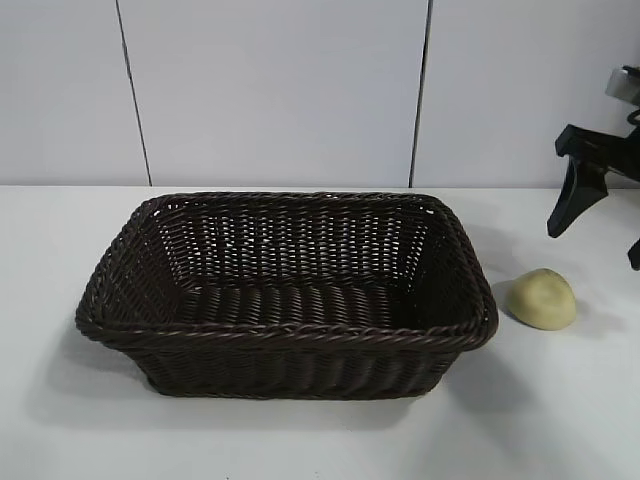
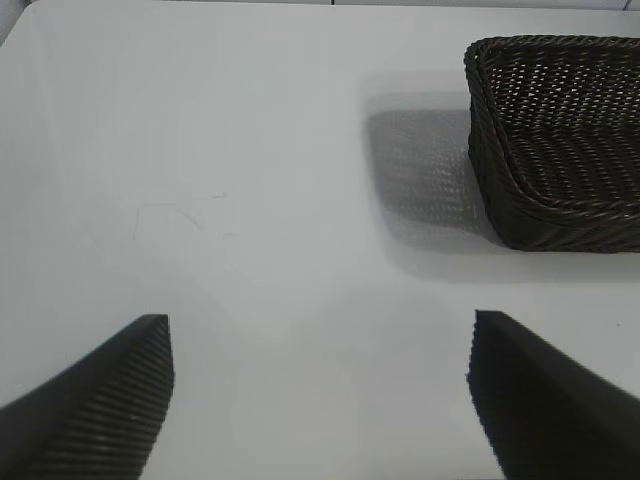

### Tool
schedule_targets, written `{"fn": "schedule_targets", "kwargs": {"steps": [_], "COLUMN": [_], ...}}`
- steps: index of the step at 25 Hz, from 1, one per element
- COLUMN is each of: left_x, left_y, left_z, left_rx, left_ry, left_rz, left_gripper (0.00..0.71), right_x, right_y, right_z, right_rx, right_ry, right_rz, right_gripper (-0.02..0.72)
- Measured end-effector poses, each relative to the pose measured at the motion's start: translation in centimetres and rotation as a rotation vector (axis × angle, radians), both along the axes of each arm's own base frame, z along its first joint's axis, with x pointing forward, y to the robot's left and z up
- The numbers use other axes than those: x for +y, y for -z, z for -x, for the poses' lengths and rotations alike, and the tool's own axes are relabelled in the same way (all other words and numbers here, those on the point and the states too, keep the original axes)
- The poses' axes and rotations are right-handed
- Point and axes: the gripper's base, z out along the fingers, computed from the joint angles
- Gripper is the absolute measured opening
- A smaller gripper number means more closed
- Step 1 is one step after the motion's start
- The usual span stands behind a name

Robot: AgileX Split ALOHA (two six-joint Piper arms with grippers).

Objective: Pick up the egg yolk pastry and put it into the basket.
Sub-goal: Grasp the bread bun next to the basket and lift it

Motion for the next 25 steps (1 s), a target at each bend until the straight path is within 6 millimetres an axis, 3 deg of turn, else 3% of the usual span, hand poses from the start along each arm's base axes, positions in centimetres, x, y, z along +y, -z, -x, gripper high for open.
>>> {"fn": "schedule_targets", "kwargs": {"steps": [7,16,18,22,25], "left_x": [0.0,0.0,0.0,0.0,0.0], "left_y": [0.0,0.0,0.0,0.0,0.0], "left_z": [0.0,0.0,0.0,0.0,0.0], "left_rx": [0.0,0.0,0.0,0.0,0.0], "left_ry": [0.0,0.0,0.0,0.0,0.0], "left_rz": [0.0,0.0,0.0,0.0,0.0], "left_gripper": [0.585,0.585,0.585,0.585,0.585], "right_x": [1.7,2.8,2.8,2.8,2.8], "right_y": [3.9,5.0,5.1,5.1,5.0], "right_z": [-1.1,-1.7,-1.7,-1.7,-1.7], "right_rx": [0.036,0.013,0.013,0.015,0.013], "right_ry": [-0.038,-0.026,-0.02,-0.017,-0.019], "right_rz": [-0.027,-0.018,-0.015,-0.015,-0.015], "right_gripper": [0.568,0.547,0.463,0.147,0.064]}}
